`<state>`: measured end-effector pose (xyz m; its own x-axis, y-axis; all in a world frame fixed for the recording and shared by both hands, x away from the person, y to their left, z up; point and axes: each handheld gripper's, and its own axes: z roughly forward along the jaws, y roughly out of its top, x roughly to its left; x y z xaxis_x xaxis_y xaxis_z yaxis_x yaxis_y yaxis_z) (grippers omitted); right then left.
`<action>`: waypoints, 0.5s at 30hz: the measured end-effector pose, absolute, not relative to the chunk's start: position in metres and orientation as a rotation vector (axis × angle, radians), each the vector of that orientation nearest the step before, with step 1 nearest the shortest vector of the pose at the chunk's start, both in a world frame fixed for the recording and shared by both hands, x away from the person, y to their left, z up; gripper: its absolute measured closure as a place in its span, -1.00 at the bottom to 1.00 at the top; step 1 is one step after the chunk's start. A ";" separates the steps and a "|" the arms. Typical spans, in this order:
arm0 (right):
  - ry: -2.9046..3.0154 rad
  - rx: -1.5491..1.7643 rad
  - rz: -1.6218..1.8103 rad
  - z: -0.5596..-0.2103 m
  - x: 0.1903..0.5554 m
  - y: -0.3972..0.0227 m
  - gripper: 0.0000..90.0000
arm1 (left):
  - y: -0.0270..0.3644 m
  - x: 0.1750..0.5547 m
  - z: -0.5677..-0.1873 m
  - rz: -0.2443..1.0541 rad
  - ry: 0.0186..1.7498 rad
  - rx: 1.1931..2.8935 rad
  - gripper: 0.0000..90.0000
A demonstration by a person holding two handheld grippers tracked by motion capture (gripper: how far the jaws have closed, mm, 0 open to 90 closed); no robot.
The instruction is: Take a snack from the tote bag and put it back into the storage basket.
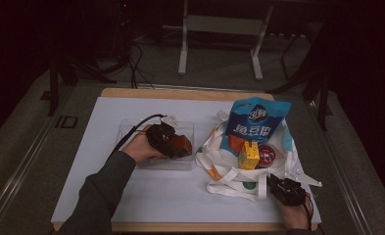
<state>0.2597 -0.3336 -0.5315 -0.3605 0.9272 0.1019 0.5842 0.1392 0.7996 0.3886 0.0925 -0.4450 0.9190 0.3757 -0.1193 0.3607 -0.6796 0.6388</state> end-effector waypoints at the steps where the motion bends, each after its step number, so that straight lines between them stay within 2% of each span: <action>1: 2.004 1.448 1.099 -0.531 0.260 -0.334 0.66 | 0.092 0.389 -0.446 0.023 0.528 2.374 -0.31; 15: 2.004 1.447 1.099 -0.531 0.260 -0.334 0.66 | 0.079 0.384 -0.452 0.029 0.513 2.391 -0.37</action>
